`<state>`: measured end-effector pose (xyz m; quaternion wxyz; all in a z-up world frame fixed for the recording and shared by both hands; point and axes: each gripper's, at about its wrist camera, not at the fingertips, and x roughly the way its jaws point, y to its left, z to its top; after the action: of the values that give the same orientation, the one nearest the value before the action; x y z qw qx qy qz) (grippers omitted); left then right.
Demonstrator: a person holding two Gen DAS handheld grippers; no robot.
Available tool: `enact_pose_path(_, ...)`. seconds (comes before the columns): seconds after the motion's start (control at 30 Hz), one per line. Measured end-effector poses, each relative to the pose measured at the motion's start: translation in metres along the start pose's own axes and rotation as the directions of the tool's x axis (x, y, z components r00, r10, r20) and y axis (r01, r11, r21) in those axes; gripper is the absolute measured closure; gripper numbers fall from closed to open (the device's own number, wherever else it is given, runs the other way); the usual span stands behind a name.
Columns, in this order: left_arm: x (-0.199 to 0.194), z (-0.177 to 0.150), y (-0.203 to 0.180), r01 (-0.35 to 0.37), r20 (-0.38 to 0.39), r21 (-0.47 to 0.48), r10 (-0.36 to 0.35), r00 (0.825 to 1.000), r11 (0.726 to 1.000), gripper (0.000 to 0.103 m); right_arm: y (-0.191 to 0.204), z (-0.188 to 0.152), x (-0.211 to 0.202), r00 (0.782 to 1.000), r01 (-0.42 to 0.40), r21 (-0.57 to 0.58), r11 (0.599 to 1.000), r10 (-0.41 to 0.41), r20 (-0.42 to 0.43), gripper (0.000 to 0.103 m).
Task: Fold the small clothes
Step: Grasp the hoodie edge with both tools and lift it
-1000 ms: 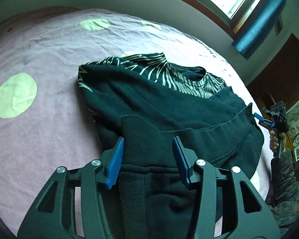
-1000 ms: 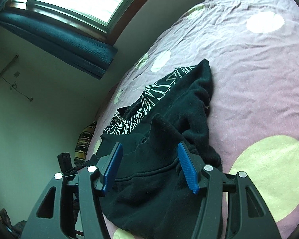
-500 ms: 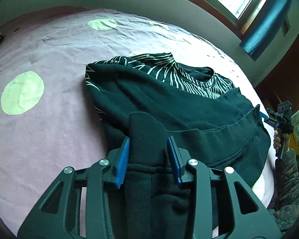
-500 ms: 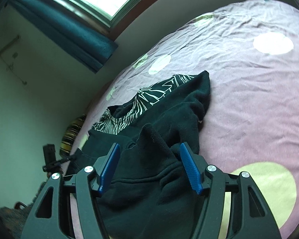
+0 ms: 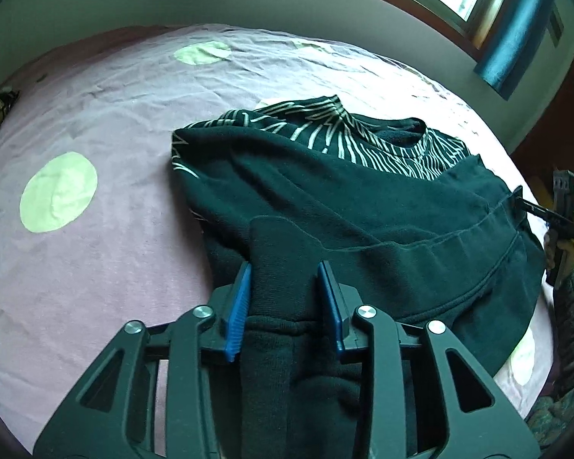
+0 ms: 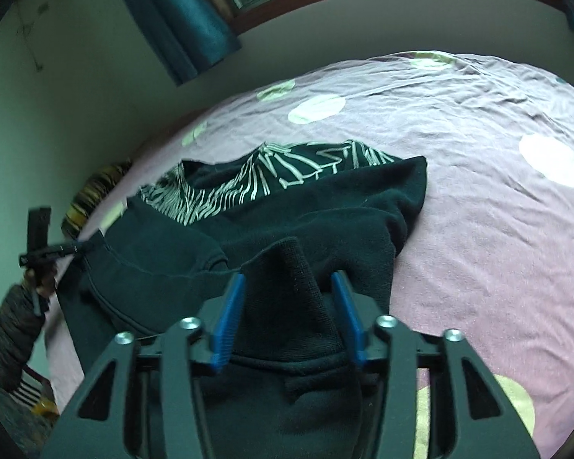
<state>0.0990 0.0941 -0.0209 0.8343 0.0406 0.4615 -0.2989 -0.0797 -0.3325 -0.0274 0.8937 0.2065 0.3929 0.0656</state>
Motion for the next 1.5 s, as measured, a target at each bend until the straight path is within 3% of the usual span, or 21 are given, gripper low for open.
enact_pose_path(0.13,0.001,0.0,0.0,-0.011,-0.001,-0.01,0.011,1.0,1.0,0.066,-0.001,0.0,-0.001,0.999,0.048,-0.001,0.999,-0.048,-0.004,0.08)
enact_pose_path(0.2,-0.002,0.0,0.0,-0.011,0.013,-0.019,0.011,1.0,1.0,0.076,-0.002,-0.001,-0.003,0.999,0.05,0.007,0.999,-0.05,0.01,0.084)
enact_pose_path(0.3,-0.006,-0.001,0.002,-0.013,0.029,-0.035,0.014,0.999,0.999,0.086,0.002,-0.004,-0.005,0.998,0.061,0.005,0.998,-0.061,0.032,0.086)
enact_pose_path(0.53,-0.019,0.0,-0.004,-0.071,0.087,-0.054,0.075,0.993,0.996,0.09,0.013,-0.001,-0.018,0.993,0.084,0.011,0.996,-0.084,0.081,0.091)
enact_pose_path(0.57,-0.024,0.0,-0.005,-0.067,0.105,-0.064,0.074,0.992,0.996,0.09,0.015,-0.001,-0.022,0.993,0.085,0.006,0.996,-0.085,0.088,0.096)
enact_pose_path(0.7,-0.042,-0.002,-0.013,-0.056,0.15,-0.052,0.063,0.987,0.997,0.09,0.027,0.002,-0.043,0.989,0.071,-0.032,0.997,-0.067,0.132,0.096)
enact_pose_path(0.83,-0.045,0.002,-0.01,-0.051,0.145,-0.079,0.062,0.988,0.996,0.09,0.03,0.008,-0.049,0.989,0.043,-0.019,0.999,-0.04,0.144,0.096)
enact_pose_path(1.0,-0.045,0.026,-0.003,-0.082,0.181,-0.127,0.104,0.978,0.989,0.09,0.031,0.03,-0.048,0.981,0.054,-0.019,0.998,-0.049,0.186,0.096)
enact_pose_path(1.17,-0.041,0.081,-0.001,-0.103,0.262,-0.14,0.137,0.955,0.985,0.09,0.021,0.072,-0.046,0.964,0.065,0.011,0.998,-0.065,0.256,0.096)
enact_pose_path(1.27,-0.024,0.12,-0.002,-0.143,0.296,-0.128,0.175,0.939,0.981,0.09,0.007,0.106,-0.035,0.948,0.083,0.029,0.996,-0.088,0.306,0.096)
enact_pose_path(1.33,0.0,0.142,-0.001,-0.175,0.294,-0.126,0.205,0.934,0.977,0.09,-0.012,0.122,-0.016,0.949,0.073,0.082,0.994,-0.095,0.301,0.096)
enact_pose_path(1.5,0.088,0.156,0.014,-0.303,0.158,-0.109,0.317,0.935,0.947,0.09,-0.067,0.132,0.067,0.981,0.102,0.21,0.972,-0.133,0.141,0.096)
